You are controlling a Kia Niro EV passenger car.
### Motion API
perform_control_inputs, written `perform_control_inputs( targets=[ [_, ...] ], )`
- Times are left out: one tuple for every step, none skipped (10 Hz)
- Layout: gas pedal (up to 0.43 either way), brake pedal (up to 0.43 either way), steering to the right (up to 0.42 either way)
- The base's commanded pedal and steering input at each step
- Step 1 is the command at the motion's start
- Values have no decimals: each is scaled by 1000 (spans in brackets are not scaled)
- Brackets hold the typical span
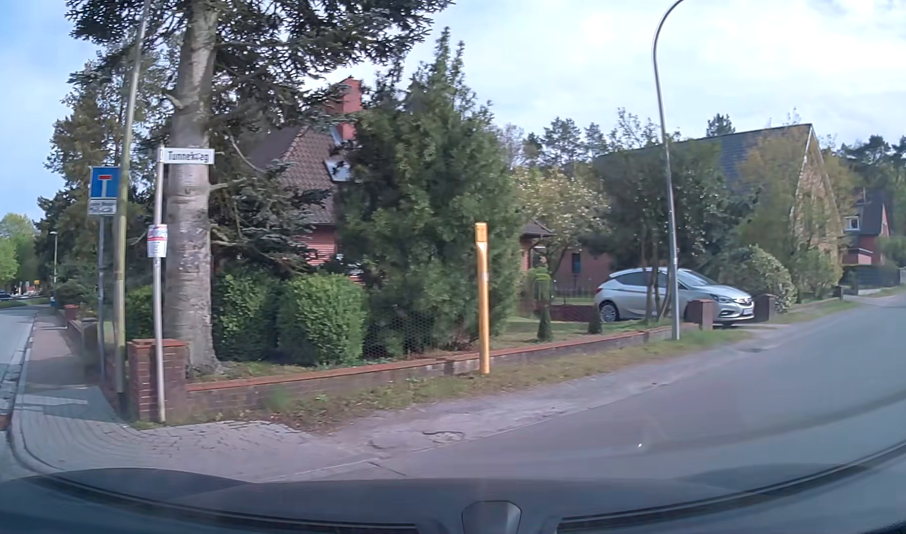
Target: Follow the waypoints while adhering to traffic rules and regulations
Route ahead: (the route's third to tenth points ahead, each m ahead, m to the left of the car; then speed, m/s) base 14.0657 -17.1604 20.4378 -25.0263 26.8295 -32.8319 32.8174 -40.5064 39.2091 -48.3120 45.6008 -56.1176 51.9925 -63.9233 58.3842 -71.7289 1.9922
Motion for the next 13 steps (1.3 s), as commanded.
perform_control_inputs(
  targets=[
    [47, 0, 807],
    [47, 0, 806],
    [47, 0, 806],
    [47, 0, 806],
    [47, 0, 806],
    [47, 0, 802],
    [47, 0, 785],
    [47, 0, 762],
    [59, 0, 741],
    [67, 0, 701],
    [67, 0, 665],
    [67, 0, 642],
    [79, 0, 609]
  ],
)
